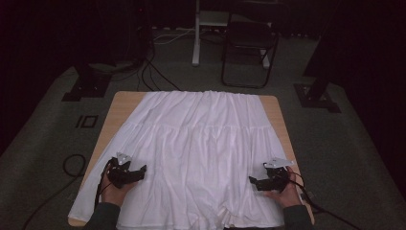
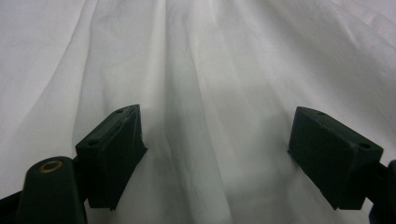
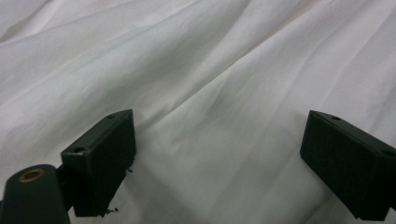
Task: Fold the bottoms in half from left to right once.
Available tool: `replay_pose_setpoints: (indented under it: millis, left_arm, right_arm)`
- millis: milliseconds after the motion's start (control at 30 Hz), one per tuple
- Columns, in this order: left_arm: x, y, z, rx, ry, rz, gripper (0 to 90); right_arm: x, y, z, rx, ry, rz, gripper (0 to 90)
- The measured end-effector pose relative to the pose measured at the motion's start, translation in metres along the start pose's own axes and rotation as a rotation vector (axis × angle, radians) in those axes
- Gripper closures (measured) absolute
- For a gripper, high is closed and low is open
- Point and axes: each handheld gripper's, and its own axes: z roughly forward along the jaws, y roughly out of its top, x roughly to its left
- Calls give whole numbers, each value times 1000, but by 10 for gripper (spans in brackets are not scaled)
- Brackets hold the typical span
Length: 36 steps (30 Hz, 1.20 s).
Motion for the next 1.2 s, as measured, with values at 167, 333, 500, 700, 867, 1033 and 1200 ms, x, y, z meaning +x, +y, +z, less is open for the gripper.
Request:
replay_pose_setpoints:
  millis: [167, 333, 500, 700, 867, 1033, 1200]
  left_arm:
    - [-1, 1, 1, -2, 4, -6, 185]
    - [-1, 2, 1, -4, -1, 1, 215]
    - [2, 6, -11, -56, -78, 27, 377]
    - [29, 13, -55, -199, -68, -41, 362]
    - [58, 1, -62, -143, 110, -67, 296]
    - [84, -19, -44, -39, 142, -149, 245]
    - [97, -29, -32, 25, 191, -169, 209]
  right_arm:
    - [-1, 2, 1, 1, 14, -14, 98]
    - [-2, 4, 3, -5, 11, -5, 131]
    - [-3, 3, 2, -14, 8, 9, 155]
    - [-2, 2, 2, -11, -3, 6, 156]
    - [-2, 2, 2, -11, -3, 5, 156]
    - [-1, 2, 2, -11, -2, 5, 156]
    - [-1, 2, 2, -11, -2, 5, 156]
